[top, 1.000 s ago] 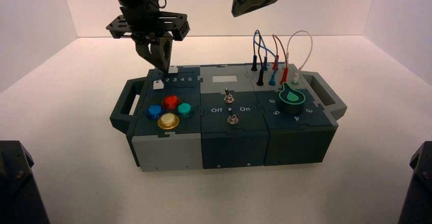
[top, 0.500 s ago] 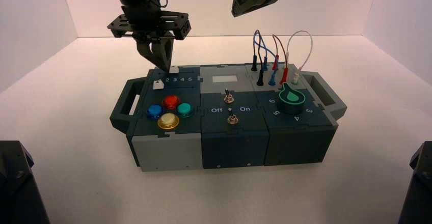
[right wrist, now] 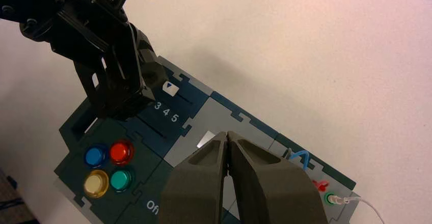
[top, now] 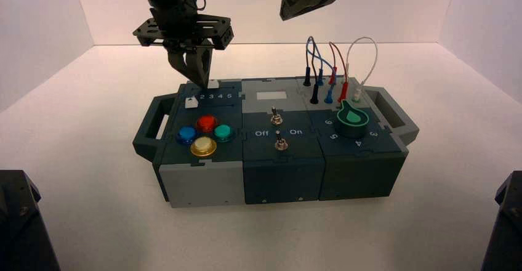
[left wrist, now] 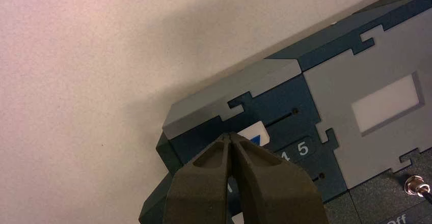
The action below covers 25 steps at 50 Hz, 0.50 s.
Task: Move the top slider to position 3.
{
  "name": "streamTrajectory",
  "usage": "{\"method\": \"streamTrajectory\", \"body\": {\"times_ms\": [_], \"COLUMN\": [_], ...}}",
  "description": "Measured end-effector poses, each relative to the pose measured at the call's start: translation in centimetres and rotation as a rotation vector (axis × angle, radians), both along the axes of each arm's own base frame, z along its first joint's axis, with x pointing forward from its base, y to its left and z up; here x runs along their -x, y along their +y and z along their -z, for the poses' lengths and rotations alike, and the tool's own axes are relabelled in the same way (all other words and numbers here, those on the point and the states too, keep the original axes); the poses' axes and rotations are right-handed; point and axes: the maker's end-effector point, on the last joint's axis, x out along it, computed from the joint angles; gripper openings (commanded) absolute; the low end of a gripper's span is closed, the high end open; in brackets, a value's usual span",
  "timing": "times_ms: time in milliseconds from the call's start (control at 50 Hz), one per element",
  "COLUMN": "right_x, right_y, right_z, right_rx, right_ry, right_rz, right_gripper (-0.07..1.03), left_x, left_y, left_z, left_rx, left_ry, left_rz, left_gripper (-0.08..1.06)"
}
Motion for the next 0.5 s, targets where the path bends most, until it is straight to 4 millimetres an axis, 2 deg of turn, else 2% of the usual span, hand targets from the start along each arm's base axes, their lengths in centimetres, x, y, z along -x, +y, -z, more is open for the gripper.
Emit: {"method": "streamTrajectory", "body": {"times_ms": [180, 240, 360, 500], "right_x": [0.0, 0.0, 0.0, 0.1], "right_y": [0.0, 0.0, 0.0, -0.1], "right_z": [0.0, 0.0, 0.0, -0.1], "right_rx": [0.000, 0.001, 0.001, 0.002], "right_ry": [0.000, -0.001, -0.001, 0.000], "right_rz": [0.000, -0.001, -0.001, -0.001], "right_gripper": [-0.02, -0.02, -0.02, -0.02], "left_x": [0.2, 0.7, 1.0, 1.1], "left_y": [0.3, 1.0, 3.0, 3.3], "left_z": [-0.1, -0.4, -2.1, -3.4], "left_rx": [-0.014, -0.025, -0.014, 0.005], "left_ry": [0.004, 0.010, -0.019, -0.052], "left_rz": [0.012, 0.010, -0.030, -0.038], "left_gripper": [-0.03, -0.03, -0.03, -0.03]}}
